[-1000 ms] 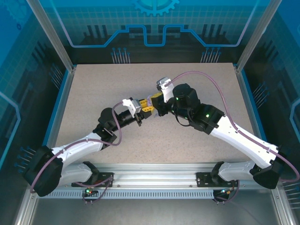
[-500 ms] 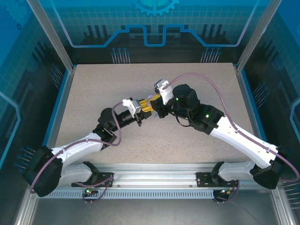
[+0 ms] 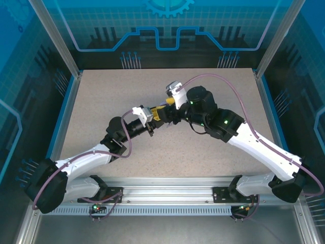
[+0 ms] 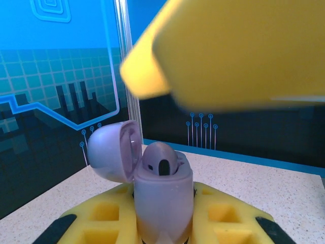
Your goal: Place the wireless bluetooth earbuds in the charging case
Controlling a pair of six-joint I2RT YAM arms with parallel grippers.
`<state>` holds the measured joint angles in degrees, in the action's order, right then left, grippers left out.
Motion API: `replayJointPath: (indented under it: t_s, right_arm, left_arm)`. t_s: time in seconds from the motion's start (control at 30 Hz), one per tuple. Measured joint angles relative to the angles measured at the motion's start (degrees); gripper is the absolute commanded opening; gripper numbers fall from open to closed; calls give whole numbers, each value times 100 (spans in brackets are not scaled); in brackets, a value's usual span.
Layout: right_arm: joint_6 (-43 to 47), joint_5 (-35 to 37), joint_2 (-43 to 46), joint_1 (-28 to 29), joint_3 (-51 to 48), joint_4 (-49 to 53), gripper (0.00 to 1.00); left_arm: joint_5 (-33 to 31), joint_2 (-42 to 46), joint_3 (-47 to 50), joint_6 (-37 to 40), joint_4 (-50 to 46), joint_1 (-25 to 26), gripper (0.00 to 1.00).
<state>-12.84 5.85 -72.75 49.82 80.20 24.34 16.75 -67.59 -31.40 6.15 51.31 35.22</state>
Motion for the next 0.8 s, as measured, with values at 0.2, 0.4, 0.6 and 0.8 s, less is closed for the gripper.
replayJointPath:
  t_s: [0.2,0.4,0.6,0.8]
  right_arm:
    - [-501,240,275,-380,81,81,72]
    - [-1346,553,671,-1073,76,400,72]
    - [-2470,728,313,-1541,-131,1045,70]
    - [-3442,654,-894,-1543,-339,1482,67]
  left_arm:
    - [-57,0,0,-2,-2,0,0]
    - [-262,0,0,0,20,-2,0]
    - [-680,0,4,-22,181,-105,0]
    - [-1029,15,127,-173,396,-321,0]
